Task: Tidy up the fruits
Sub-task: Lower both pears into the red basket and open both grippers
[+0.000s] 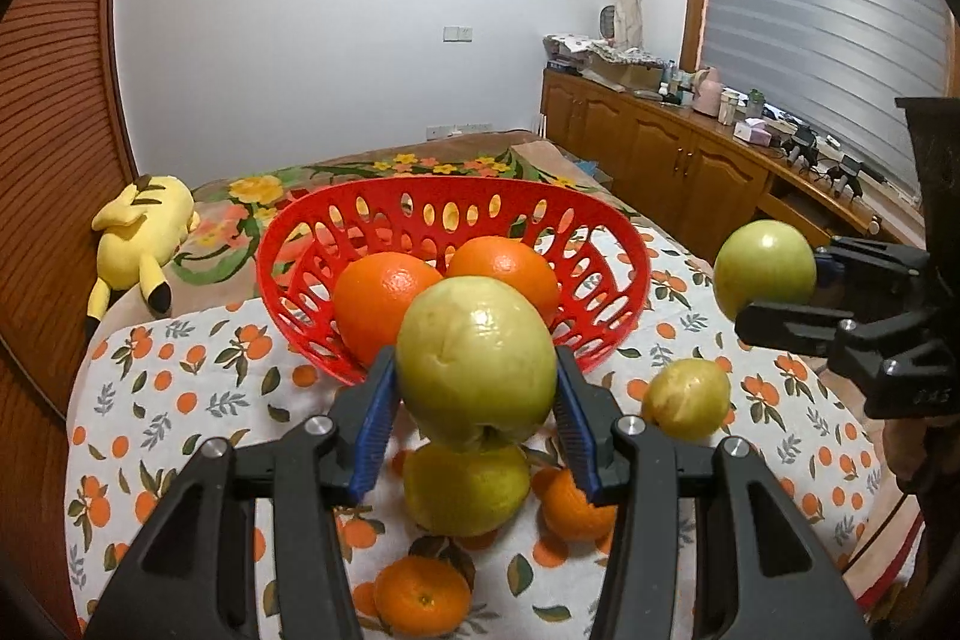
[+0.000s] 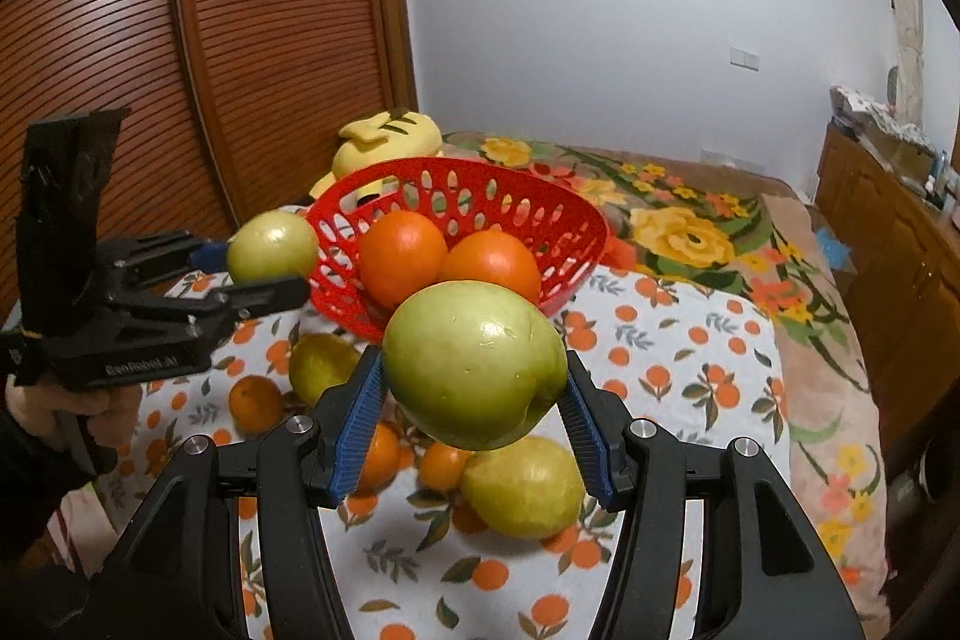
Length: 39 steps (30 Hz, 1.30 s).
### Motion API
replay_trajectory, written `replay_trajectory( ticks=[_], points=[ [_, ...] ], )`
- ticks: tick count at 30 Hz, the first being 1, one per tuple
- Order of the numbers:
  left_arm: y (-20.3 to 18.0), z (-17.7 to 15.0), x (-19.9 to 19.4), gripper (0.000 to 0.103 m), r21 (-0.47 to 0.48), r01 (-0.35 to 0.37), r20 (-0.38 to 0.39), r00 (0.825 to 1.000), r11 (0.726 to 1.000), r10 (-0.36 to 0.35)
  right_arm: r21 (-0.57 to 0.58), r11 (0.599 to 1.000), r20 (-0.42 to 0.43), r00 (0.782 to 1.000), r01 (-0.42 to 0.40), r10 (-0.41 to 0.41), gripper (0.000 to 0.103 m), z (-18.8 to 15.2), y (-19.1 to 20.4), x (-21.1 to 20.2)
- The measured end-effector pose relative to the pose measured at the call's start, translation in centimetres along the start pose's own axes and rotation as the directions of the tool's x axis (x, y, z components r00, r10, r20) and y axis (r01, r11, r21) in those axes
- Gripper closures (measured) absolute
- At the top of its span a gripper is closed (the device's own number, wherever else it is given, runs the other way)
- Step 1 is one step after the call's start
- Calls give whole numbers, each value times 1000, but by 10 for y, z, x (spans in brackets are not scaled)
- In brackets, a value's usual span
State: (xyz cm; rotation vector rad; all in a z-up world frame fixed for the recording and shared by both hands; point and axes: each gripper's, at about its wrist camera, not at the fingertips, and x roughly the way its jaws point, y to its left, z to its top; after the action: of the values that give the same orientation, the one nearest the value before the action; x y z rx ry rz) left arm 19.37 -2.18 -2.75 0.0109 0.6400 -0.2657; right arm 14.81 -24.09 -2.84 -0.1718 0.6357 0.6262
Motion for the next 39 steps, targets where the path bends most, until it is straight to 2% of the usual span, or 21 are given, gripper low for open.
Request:
replay_trajectory(
  ticks=[15,28,39],
  points=[
    [-3,7,31,54,7,-8,-52,999,1000,8,-7,1000,-37,999,-23,22,45,19,2,30],
    [3,14,18,50,8,-22,-15,1000,1000,22,-34,999,-40,999,-8,6,45,36,1,49],
    [21,15,3,47,-11,-37,8,999,999,37,1,1000,-94,995,-20,20,45,41,-6,82]
  ],
)
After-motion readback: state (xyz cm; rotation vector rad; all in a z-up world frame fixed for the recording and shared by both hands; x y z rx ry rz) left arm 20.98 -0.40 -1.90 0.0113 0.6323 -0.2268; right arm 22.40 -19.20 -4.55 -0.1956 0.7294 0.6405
